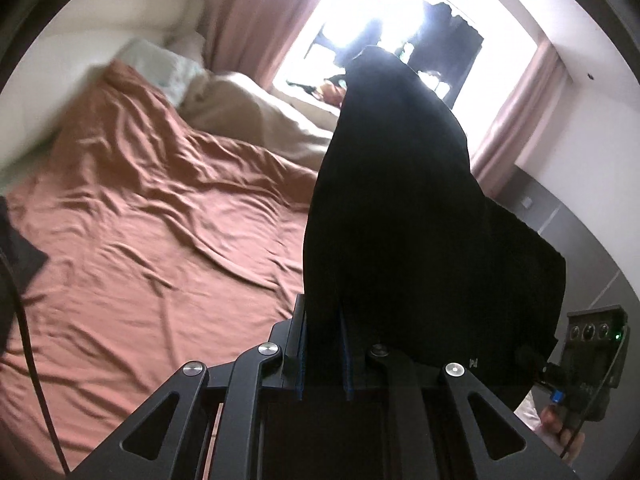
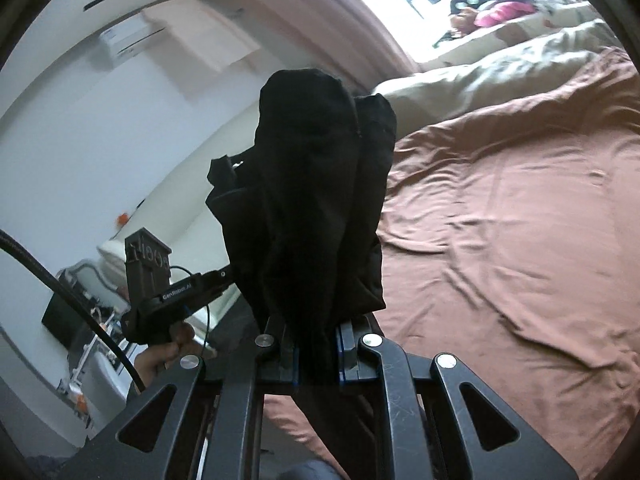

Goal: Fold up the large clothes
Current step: 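Lift the folded bundle off the bed with both tools, then carry the bundle to the bed corner by the headboard and open both tools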

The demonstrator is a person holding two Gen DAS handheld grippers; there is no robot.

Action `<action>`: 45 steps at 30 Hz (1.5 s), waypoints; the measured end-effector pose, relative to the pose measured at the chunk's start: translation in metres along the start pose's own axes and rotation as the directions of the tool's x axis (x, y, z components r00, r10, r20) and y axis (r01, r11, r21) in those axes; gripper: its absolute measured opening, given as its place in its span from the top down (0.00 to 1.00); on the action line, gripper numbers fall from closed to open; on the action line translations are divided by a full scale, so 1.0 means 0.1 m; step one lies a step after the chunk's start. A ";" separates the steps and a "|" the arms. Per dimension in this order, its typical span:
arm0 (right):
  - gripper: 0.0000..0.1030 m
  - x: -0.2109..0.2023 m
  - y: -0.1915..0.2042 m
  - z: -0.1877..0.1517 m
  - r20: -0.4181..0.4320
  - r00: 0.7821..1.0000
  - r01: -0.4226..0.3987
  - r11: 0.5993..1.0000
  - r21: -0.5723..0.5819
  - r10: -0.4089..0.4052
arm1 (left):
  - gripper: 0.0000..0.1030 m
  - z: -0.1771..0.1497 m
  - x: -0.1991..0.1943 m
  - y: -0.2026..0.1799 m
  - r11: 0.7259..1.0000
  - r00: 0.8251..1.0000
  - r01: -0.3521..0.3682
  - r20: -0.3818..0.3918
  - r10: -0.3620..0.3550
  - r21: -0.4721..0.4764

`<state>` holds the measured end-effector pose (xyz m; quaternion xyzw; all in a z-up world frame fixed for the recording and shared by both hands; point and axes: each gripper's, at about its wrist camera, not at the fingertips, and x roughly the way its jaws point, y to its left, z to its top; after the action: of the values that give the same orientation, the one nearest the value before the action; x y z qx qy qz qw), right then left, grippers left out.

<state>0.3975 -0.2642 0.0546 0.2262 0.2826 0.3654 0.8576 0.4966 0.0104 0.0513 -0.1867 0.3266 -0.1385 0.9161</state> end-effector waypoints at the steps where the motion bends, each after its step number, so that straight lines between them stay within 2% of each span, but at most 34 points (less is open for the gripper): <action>1: 0.91 0.11 0.11 0.01 -0.008 1.000 -0.011 1.000 -0.009 0.011 | 0.87 0.05 -0.11 0.10 1.000 1.000 -0.010 0.011 0.010 -0.007; 3: 0.91 0.29 0.24 0.05 -0.023 0.999 -0.034 0.999 -0.022 0.033 | 0.87 0.13 -0.36 0.29 0.999 0.999 -0.035 0.036 0.035 -0.019; 6: 0.91 0.82 0.44 0.20 -0.049 0.996 -0.073 0.997 -0.036 0.071 | 0.87 0.24 -0.67 0.57 0.997 0.995 -0.071 0.073 0.074 -0.039; 14: 0.91 1.84 1.00 0.23 -0.138 0.978 -0.166 0.984 -0.068 0.156 | 0.87 0.50 -1.37 1.44 0.976 0.969 -0.196 0.133 0.207 -0.093; 19: 0.91 2.69 1.38 0.28 -0.197 0.963 -0.198 0.978 -0.069 0.181 | 0.87 0.63 -1.77 2.03 0.957 0.947 -0.262 0.157 0.279 -0.124; 29: 0.91 4.17 2.02 0.14 -0.311 0.915 -0.287 0.956 -0.058 0.256 | 0.88 0.91 -2.44 3.03 0.891 0.879 -0.411 0.173 0.444 -0.194; 34: 0.91 4.91 2.30 0.02 -0.368 0.883 -0.324 0.946 -0.028 0.291 | 0.88 1.01 -2.56 3.43 0.849 0.840 -0.491 0.151 0.521 -0.197; 37: 0.91 5.25 2.44 -0.07 -0.396 0.869 -0.330 0.944 -0.019 0.296 | 0.88 1.02 -2.59 3.66 0.825 0.823 -0.525 0.124 0.555 -0.212; 40: 0.91 5.56 2.50 -0.14 -0.420 0.851 -0.343 0.939 0.009 0.315 | 0.88 1.02 -2.57 3.94 0.808 0.813 -0.540 0.101 0.573 -0.234; 42: 0.91 5.78 2.52 -0.19 -0.430 0.847 -0.345 0.939 0.007 0.314 | 0.88 1.02 -2.51 4.13 0.798 0.807 -0.553 0.081 0.584 -0.240; 45: 0.91 5.80 2.54 -0.24 -0.441 0.841 -0.335 0.942 0.033 0.314 | 0.88 1.03 -2.38 4.36 0.788 0.802 -0.568 0.055 0.595 -0.240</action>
<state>0.5873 0.3378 0.0023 0.1625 0.4184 0.5530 0.7020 0.4431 0.5147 0.0671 -0.1815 0.3218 0.1982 0.9079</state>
